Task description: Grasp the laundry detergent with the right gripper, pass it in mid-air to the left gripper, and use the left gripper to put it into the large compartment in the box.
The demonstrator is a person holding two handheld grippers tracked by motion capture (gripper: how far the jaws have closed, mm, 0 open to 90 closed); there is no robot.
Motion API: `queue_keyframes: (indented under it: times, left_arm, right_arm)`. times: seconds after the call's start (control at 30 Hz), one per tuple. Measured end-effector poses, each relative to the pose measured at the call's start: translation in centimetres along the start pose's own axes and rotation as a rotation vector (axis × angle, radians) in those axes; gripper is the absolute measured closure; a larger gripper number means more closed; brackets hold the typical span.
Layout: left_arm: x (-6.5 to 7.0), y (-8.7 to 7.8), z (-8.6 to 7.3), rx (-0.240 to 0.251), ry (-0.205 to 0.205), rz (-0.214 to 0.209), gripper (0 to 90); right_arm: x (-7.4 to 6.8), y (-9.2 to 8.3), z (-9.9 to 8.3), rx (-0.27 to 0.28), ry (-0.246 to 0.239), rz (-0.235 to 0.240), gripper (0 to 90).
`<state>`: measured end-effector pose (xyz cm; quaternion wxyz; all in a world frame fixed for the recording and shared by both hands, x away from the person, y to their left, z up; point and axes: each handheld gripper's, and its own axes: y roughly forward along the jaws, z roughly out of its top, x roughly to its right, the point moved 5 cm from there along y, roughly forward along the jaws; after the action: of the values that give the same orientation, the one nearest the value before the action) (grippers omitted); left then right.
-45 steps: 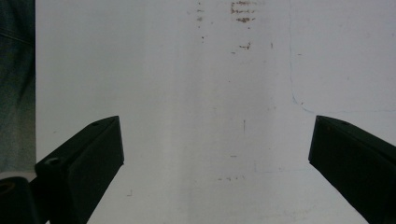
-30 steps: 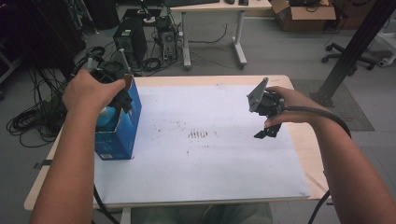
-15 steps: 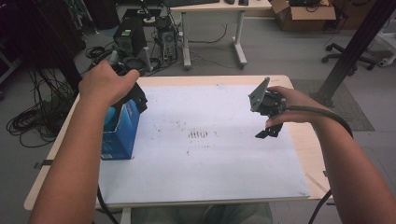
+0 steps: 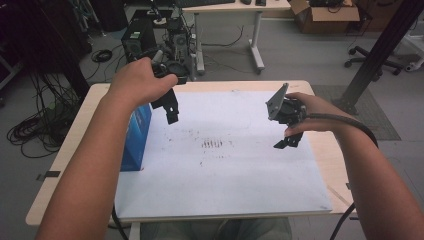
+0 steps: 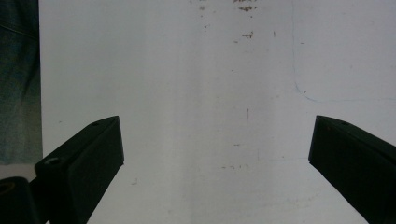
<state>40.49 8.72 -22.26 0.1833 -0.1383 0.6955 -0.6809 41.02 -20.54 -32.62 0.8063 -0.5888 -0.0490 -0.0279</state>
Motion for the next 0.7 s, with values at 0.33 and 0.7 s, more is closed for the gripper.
queue_keyframes:
  times: [0.33,0.7]
  left_arm:
    - [1.0,-0.2,1.7,0.002,0.118,-0.041,4.7]
    - [1.0,0.3,1.4,-0.011,0.181,-0.063,4.6]
  right_arm:
    - [0.0,0.1,0.0,-0.007,0.002,0.009,3.3]
    - [0.6,0.4,-0.8,-0.021,0.035,0.018,3.3]
